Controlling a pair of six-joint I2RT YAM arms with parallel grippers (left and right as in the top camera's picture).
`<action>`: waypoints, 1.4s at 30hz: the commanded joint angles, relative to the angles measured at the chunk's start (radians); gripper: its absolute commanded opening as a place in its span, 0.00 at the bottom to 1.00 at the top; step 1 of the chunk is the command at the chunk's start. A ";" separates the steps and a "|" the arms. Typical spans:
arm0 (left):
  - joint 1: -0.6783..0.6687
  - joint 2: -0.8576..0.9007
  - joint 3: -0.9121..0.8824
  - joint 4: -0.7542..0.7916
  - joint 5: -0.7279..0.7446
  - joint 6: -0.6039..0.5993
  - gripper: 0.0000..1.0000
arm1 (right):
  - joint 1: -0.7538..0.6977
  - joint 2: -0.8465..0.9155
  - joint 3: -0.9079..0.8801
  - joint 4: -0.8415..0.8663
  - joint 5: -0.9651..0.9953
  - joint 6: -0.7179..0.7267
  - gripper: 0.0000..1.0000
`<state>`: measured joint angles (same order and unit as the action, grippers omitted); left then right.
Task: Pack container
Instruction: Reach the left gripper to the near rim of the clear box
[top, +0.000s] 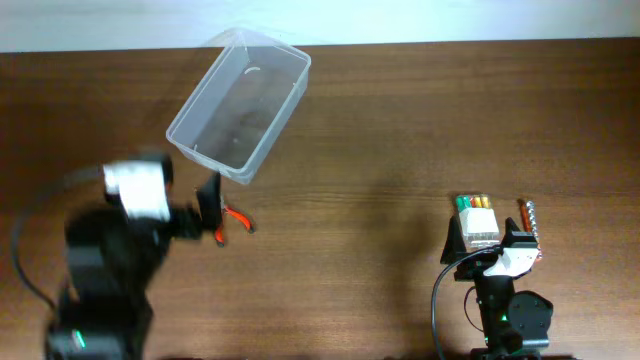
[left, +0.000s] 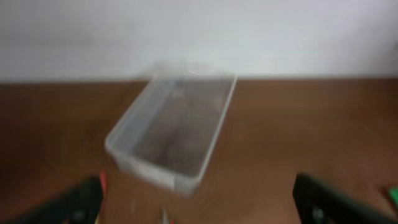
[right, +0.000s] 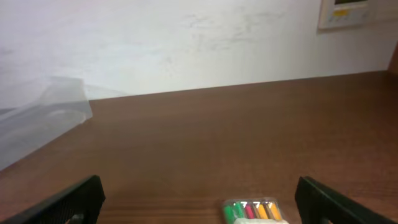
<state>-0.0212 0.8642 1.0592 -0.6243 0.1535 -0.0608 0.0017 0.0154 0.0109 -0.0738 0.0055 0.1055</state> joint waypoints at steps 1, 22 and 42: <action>-0.002 0.304 0.378 -0.174 -0.060 0.002 0.99 | 0.004 -0.008 -0.005 -0.005 -0.002 0.007 0.99; -0.003 1.088 0.954 -0.437 -0.037 -0.008 0.99 | 0.004 -0.008 -0.005 -0.005 -0.002 0.007 0.99; -0.004 1.186 0.949 -0.739 -0.061 -0.666 0.99 | 0.004 -0.008 -0.005 -0.006 -0.002 0.007 0.99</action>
<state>-0.0216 2.0350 1.9976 -1.3556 0.0799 -0.6331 0.0017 0.0158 0.0109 -0.0738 0.0055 0.1055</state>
